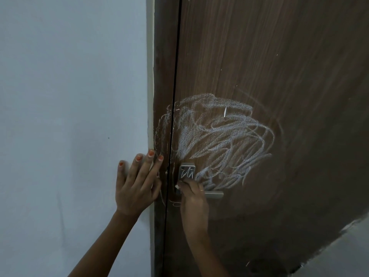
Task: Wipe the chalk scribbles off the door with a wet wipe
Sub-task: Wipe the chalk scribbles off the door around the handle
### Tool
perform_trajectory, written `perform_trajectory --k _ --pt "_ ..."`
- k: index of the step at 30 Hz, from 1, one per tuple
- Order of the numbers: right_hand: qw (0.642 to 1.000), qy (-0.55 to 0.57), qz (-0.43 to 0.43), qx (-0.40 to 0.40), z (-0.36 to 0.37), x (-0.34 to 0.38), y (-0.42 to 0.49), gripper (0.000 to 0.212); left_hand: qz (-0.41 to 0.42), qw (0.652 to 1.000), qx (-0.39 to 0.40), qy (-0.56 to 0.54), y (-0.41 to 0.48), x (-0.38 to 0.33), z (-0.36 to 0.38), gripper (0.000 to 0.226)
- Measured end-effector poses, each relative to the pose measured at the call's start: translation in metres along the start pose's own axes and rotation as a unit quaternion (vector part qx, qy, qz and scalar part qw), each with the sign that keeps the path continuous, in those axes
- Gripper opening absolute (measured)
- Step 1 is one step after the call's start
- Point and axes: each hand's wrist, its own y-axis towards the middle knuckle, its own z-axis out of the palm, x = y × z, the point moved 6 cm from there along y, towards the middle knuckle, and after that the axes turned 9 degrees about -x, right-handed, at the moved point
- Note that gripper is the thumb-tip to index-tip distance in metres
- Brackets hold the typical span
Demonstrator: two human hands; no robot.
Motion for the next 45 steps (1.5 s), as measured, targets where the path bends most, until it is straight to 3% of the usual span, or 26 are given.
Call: perform_trajectory --k 6,11,17,23,31,39,45 --pt "0.999 -0.022 0.019 0.025 -0.011 -0.006 -0.009 0.046 0.005 1.000 0.003 0.006 -0.001 0.000 0.001 0.057" --pt "0.993 -0.053 0.055 0.085 0.005 -0.004 0.008 0.032 0.007 1.000 0.004 0.008 -0.001 0.000 0.001 0.057" --pt "0.993 -0.056 0.007 0.103 0.001 0.006 0.004 0.035 0.004 1.000 0.003 0.007 0.000 0.000 0.000 0.055" --pt "0.990 -0.056 0.042 0.119 -0.004 -0.013 0.007 0.033 0.003 1.000 0.006 0.009 0.001 -0.001 0.001 0.056" --pt "0.977 -0.094 -0.131 0.139 0.020 0.010 0.001 0.028 0.004 1.000 0.005 0.009 0.000 0.000 0.001 0.055" --pt "0.945 -0.161 -0.223 0.179 0.034 0.003 -0.025 0.037 0.004 1.000 0.004 0.004 0.000 0.000 0.000 0.058" --pt "0.949 -0.133 -0.252 0.138 0.028 -0.004 -0.034 0.036 0.005 1.000 0.004 0.008 0.001 -0.001 0.000 0.056"
